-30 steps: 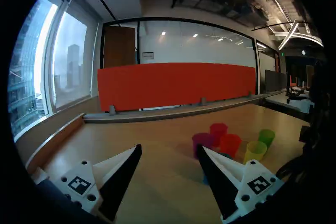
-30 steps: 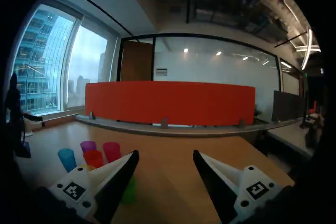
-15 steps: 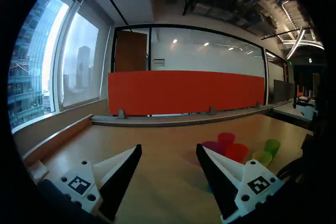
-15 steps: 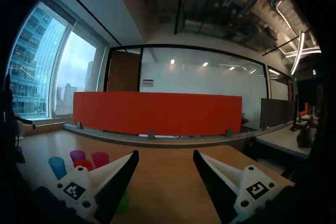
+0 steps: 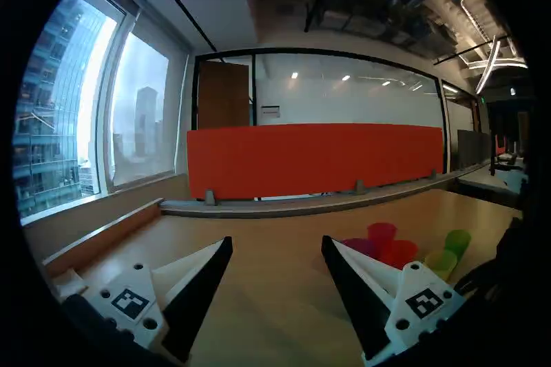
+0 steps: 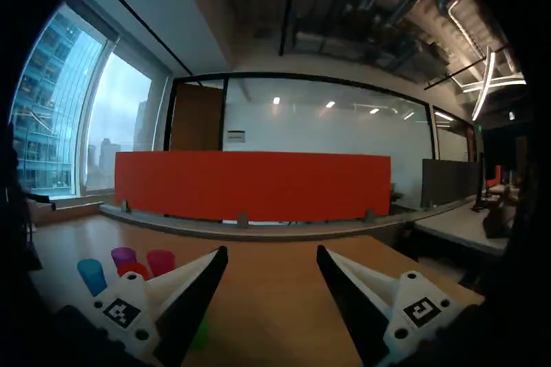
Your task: Pour water
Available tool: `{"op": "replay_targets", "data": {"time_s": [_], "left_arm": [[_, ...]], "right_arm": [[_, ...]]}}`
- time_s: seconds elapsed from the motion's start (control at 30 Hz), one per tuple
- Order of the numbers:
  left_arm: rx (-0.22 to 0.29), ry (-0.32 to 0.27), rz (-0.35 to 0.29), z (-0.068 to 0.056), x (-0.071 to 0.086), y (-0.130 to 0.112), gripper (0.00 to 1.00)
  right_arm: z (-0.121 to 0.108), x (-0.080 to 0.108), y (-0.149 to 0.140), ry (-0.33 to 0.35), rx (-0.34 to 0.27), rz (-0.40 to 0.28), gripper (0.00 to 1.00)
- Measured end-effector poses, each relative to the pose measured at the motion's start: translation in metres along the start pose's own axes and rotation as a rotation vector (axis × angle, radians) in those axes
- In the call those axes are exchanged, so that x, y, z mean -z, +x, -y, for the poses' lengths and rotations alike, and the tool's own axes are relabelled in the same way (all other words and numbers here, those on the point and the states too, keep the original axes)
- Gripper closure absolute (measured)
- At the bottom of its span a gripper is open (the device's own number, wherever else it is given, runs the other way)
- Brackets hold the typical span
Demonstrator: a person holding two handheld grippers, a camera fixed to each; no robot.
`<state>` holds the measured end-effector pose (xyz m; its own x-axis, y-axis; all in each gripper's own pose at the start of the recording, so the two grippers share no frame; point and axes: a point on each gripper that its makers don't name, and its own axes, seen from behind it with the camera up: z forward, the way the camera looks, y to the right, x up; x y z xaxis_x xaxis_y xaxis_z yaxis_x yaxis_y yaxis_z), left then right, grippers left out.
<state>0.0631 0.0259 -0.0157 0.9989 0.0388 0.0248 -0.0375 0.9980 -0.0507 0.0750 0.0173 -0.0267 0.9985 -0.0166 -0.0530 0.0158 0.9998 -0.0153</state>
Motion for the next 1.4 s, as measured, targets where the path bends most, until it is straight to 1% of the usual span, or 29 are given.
{"op": "replay_targets", "data": {"time_s": [0.17,0.37,0.5,0.7,0.97,1.2,1.4], "left_arm": [[-0.012,0.026,-0.012,0.002,-0.001,-0.001,0.04],[0.005,0.043,-0.025,0.003,-0.003,-0.006,0.04],[0.001,0.053,-0.032,0.005,-0.004,-0.008,0.04],[-0.015,0.061,-0.031,0.009,-0.005,-0.021,0.04],[-0.014,0.057,-0.023,0.011,-0.010,-0.037,0.04],[-0.001,0.061,-0.018,0.017,-0.013,-0.050,0.04],[0.021,0.060,-0.013,0.022,-0.016,-0.058,0.04]], "right_arm": [[-0.003,0.001,0.003,-0.006,-0.020,-0.004,0.00],[-0.005,0.001,0.010,-0.014,-0.033,-0.007,0.00],[-0.006,0.001,0.014,-0.018,-0.039,-0.010,0.00],[-0.007,0.002,0.014,-0.028,-0.034,-0.008,0.00],[0.001,0.001,0.011,-0.027,-0.029,0.000,0.00],[0.006,0.000,0.012,-0.024,-0.020,0.002,0.00],[0.006,0.000,0.017,-0.028,-0.014,0.001,0.00]]}}
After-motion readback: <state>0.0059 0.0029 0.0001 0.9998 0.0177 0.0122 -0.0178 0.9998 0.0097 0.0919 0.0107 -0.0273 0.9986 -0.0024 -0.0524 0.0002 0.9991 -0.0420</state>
